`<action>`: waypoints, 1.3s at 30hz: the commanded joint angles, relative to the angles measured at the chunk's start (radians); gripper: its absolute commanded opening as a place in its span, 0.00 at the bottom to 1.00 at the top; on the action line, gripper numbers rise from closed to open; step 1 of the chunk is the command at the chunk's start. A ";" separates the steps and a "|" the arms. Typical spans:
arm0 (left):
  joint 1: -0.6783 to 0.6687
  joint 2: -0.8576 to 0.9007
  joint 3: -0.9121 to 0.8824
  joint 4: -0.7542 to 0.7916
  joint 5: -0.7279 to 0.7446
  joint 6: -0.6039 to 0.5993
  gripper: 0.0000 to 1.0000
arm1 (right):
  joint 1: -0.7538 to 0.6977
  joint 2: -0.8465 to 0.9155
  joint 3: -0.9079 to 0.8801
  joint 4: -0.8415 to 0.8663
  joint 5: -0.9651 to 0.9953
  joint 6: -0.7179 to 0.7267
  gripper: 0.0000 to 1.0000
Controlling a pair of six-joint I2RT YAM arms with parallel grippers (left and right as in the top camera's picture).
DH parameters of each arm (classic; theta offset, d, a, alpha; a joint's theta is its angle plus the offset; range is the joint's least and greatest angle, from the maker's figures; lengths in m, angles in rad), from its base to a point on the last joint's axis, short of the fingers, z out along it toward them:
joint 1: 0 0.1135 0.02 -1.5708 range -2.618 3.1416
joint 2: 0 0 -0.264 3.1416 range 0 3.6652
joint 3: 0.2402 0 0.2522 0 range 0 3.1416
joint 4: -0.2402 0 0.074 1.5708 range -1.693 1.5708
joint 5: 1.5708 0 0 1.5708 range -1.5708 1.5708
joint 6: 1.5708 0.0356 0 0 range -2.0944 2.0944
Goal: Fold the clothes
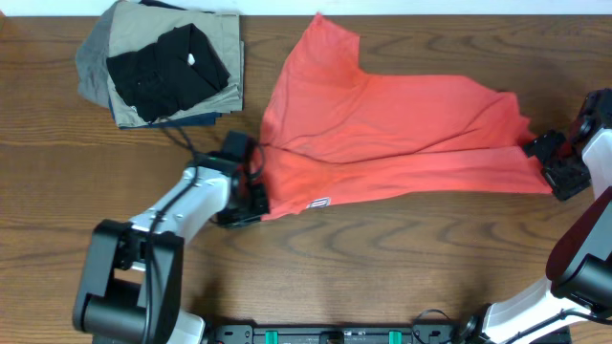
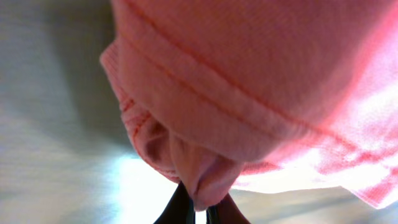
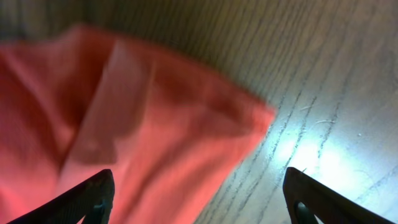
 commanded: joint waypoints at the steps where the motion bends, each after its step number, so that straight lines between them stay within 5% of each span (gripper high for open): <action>1: 0.076 -0.052 -0.006 -0.069 -0.016 0.036 0.06 | 0.012 0.005 -0.005 -0.010 0.018 -0.026 0.87; 19: 0.126 -0.091 -0.006 -0.129 -0.016 0.054 0.06 | 0.013 0.005 -0.009 -0.188 -0.084 -0.115 0.84; 26: 0.126 -0.091 -0.006 -0.129 -0.016 0.054 0.06 | 0.008 0.005 -0.093 -0.087 -0.072 -0.114 0.71; 39: 0.126 -0.091 -0.006 -0.129 -0.016 0.054 0.06 | 0.006 0.005 -0.148 -0.013 -0.034 -0.087 0.66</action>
